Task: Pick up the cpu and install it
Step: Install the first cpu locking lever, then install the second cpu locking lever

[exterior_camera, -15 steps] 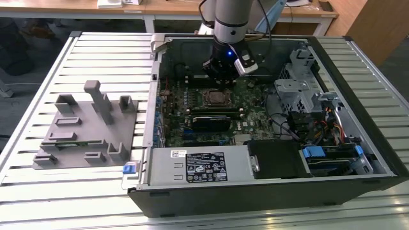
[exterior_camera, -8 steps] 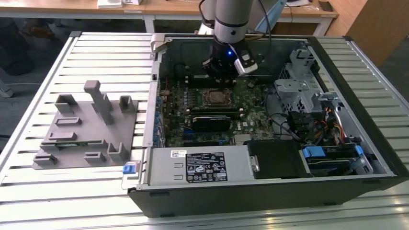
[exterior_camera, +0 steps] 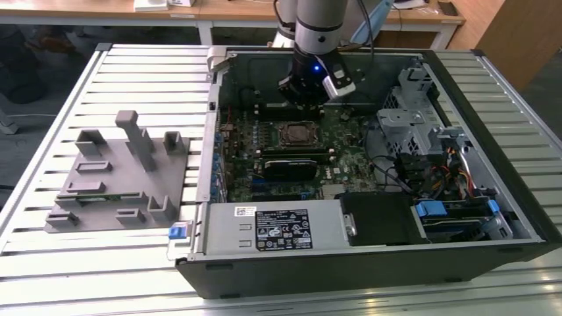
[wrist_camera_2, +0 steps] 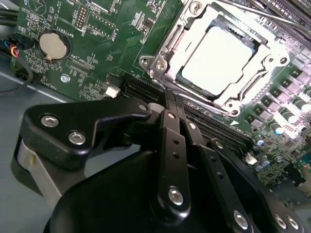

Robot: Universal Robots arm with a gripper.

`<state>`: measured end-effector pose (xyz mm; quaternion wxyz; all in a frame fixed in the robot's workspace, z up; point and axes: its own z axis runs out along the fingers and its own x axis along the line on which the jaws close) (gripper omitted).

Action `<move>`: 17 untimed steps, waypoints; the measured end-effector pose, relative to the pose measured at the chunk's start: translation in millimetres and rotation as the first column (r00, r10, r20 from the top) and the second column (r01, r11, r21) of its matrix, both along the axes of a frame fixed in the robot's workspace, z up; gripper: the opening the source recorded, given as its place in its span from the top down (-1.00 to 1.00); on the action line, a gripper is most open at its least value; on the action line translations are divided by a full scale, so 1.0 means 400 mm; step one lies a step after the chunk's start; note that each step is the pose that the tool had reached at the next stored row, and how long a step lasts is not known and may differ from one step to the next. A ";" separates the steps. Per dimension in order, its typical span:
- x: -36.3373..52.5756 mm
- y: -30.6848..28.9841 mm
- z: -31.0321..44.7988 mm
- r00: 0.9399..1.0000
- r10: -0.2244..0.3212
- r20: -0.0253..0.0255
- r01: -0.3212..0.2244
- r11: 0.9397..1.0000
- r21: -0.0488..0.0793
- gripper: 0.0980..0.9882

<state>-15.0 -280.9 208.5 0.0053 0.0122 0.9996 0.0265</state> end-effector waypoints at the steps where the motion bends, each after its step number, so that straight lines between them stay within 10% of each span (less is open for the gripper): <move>1: 0.000 -0.001 0.000 1.000 0.000 0.000 0.000 1.000 0.000 0.98; 17: 0.007 -0.011 0.000 1.000 0.000 0.000 0.000 1.000 0.000 0.98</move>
